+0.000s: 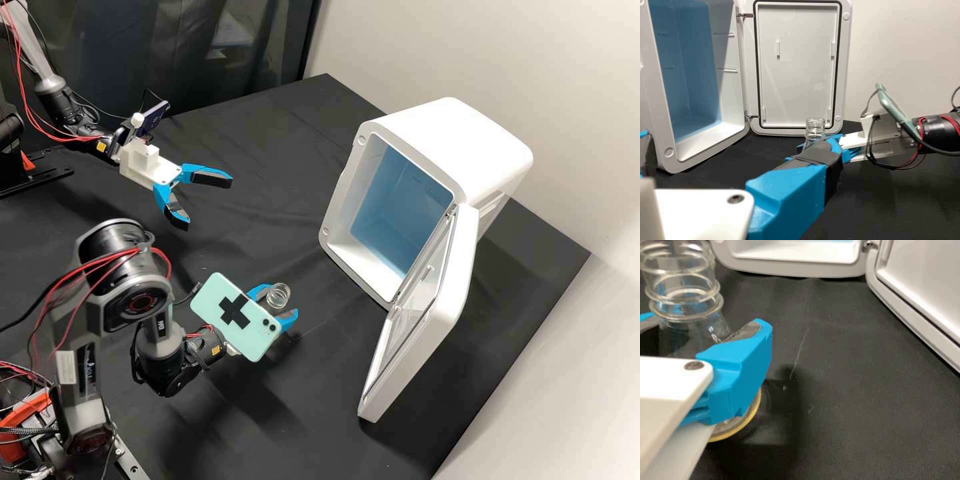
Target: Take the flask out of the incubator
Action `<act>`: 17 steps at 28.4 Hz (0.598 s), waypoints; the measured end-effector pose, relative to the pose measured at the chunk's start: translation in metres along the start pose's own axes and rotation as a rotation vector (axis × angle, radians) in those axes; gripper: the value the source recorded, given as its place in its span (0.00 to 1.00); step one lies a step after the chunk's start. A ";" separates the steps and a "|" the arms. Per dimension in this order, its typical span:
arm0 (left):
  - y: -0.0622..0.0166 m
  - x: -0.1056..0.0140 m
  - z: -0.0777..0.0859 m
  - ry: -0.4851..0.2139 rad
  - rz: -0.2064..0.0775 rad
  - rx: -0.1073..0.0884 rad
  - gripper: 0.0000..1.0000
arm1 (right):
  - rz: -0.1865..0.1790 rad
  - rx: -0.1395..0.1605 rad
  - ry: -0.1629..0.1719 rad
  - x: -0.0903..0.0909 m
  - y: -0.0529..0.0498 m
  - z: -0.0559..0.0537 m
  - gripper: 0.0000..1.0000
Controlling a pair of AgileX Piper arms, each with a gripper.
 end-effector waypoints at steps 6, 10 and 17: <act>0.0023 -0.001 0.001 -0.003 0.009 0.002 1.00 | 0.052 -0.030 -0.018 0.014 0.001 0.002 0.00; 0.0023 -0.001 0.001 -0.003 0.009 0.002 1.00 | 0.069 -0.042 -0.031 0.017 0.001 0.003 0.00; 0.0023 -0.001 0.001 -0.003 0.009 0.002 1.00 | 0.079 -0.052 -0.041 0.018 0.001 0.002 0.00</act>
